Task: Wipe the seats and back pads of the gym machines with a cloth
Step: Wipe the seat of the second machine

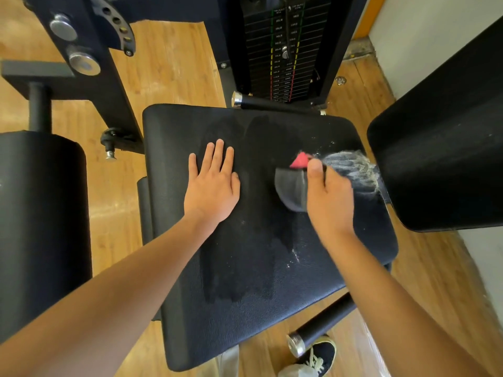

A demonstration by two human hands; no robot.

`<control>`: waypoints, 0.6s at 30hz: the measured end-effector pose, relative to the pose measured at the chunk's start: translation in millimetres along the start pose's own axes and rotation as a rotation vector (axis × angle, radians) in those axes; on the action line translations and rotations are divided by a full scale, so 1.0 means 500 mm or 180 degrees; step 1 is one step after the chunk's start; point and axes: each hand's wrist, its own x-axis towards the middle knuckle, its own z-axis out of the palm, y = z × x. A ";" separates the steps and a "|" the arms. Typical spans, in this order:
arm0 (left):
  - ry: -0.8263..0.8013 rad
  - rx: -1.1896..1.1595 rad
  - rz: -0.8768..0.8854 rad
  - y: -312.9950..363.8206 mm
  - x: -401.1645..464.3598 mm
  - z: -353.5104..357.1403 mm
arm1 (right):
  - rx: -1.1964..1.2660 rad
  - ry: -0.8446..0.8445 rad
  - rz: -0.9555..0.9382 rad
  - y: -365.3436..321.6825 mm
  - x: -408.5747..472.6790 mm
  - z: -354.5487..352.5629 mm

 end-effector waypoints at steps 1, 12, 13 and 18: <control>-0.0018 0.0003 0.0004 0.001 0.000 -0.001 | -0.0017 0.0007 -0.0098 -0.002 0.020 0.002; -0.0013 -0.0009 0.0019 -0.001 0.001 0.004 | -0.1233 -0.1387 -0.0748 0.115 -0.142 0.082; -0.0013 -0.0021 0.0016 -0.001 0.001 0.003 | -0.1304 -0.1290 -0.0952 0.124 -0.165 0.080; -0.0045 -0.0017 0.0010 -0.001 0.001 -0.002 | -0.1369 -0.1471 -0.1078 0.146 -0.244 0.067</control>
